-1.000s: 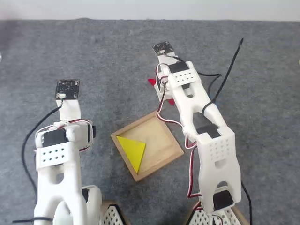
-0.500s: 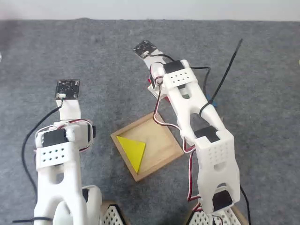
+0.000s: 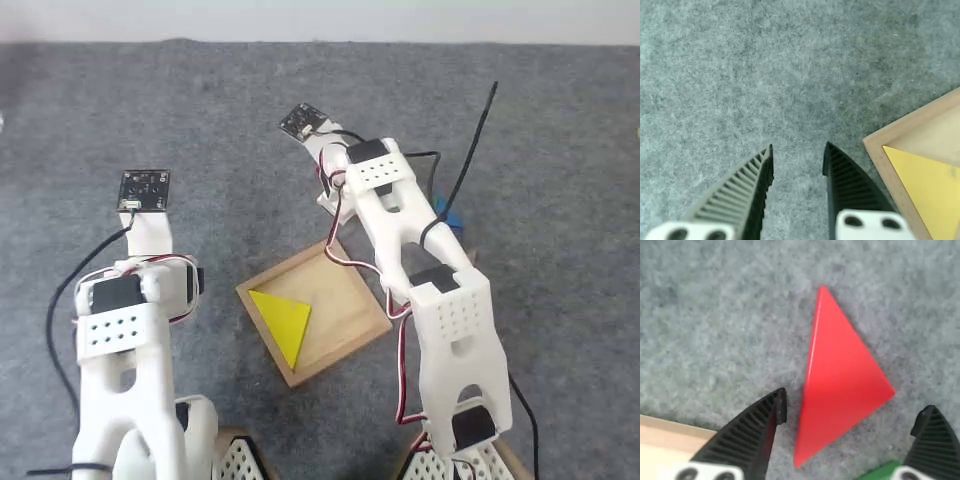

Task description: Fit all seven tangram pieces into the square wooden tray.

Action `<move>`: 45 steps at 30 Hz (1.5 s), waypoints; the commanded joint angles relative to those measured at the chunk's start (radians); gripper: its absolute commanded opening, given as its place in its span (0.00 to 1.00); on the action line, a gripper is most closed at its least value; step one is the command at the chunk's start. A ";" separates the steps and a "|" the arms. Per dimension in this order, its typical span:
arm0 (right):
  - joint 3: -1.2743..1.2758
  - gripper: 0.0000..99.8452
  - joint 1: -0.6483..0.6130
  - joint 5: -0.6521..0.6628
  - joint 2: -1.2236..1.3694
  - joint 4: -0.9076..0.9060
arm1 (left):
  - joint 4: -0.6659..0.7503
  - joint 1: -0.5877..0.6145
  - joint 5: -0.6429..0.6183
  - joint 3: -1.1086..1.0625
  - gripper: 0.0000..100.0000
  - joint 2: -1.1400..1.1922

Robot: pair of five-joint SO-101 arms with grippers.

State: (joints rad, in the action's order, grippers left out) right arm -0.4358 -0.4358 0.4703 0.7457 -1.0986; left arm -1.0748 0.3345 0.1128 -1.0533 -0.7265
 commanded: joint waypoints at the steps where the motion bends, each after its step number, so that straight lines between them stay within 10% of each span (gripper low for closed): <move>1: -0.031 0.38 0.016 -0.003 -0.015 0.010 | 0.015 -0.002 -0.011 0.002 0.17 -0.028; 8: -0.029 0.18 0.016 -0.066 -0.015 -0.036 | 0.012 -0.002 -0.011 0.002 0.17 -0.028; 23: -0.104 0.27 0.016 -0.066 -0.108 -0.223 | 0.014 -0.002 -0.011 0.002 0.17 -0.028; 45: -0.120 0.27 -0.061 -0.362 0.116 0.297 | 0.015 -0.002 -0.011 0.002 0.17 -0.028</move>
State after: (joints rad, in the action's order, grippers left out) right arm -0.5033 -0.4879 0.1158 0.8485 -0.8040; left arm -1.0748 0.3345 0.1128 -1.0533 -0.7265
